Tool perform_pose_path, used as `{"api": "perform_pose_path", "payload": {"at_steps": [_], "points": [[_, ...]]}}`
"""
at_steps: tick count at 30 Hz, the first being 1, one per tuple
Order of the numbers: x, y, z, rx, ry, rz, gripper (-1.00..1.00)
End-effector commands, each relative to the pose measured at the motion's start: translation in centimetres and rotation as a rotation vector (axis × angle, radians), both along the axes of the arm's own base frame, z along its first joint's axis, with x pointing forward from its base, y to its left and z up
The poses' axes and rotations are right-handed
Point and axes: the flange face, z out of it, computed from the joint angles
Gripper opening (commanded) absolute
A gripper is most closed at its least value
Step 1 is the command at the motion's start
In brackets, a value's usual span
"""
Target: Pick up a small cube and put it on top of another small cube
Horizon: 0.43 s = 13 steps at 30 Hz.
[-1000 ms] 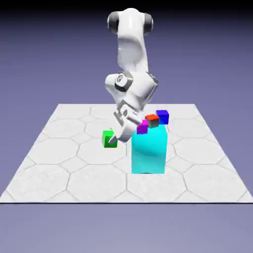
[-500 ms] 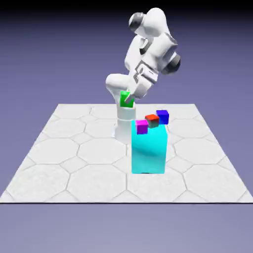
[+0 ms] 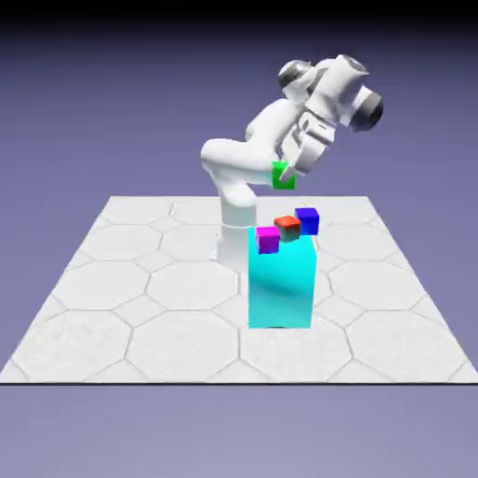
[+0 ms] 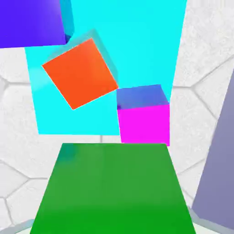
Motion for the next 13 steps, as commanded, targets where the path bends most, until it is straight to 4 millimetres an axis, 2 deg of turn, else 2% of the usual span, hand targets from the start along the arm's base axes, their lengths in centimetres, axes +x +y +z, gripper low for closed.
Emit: {"api": "perform_pose_path", "payload": {"at_steps": [1, 4, 5, 9, 10, 11, 12, 13], "points": [[-0.4, 0.5, -0.5, 0.008, 0.004, 0.004, -1.00], [-1.3, 1.9, -2.1, 0.030, 0.016, 0.015, -1.00], [-1.3, 1.9, -2.1, 0.030, 0.016, 0.015, -1.00], [-1.2, -0.3, -8.3, 0.031, 0.017, 0.015, -1.00], [-1.2, -0.4, -8.6, 0.031, 0.016, 0.014, -1.00], [-1.2, -0.4, -8.6, 0.031, 0.016, 0.014, 1.00], [-1.2, -0.4, -8.6, 0.031, 0.016, 0.014, 1.00], [-1.2, 0.2, -7.1, 0.032, 0.019, 0.017, 1.00]]}}
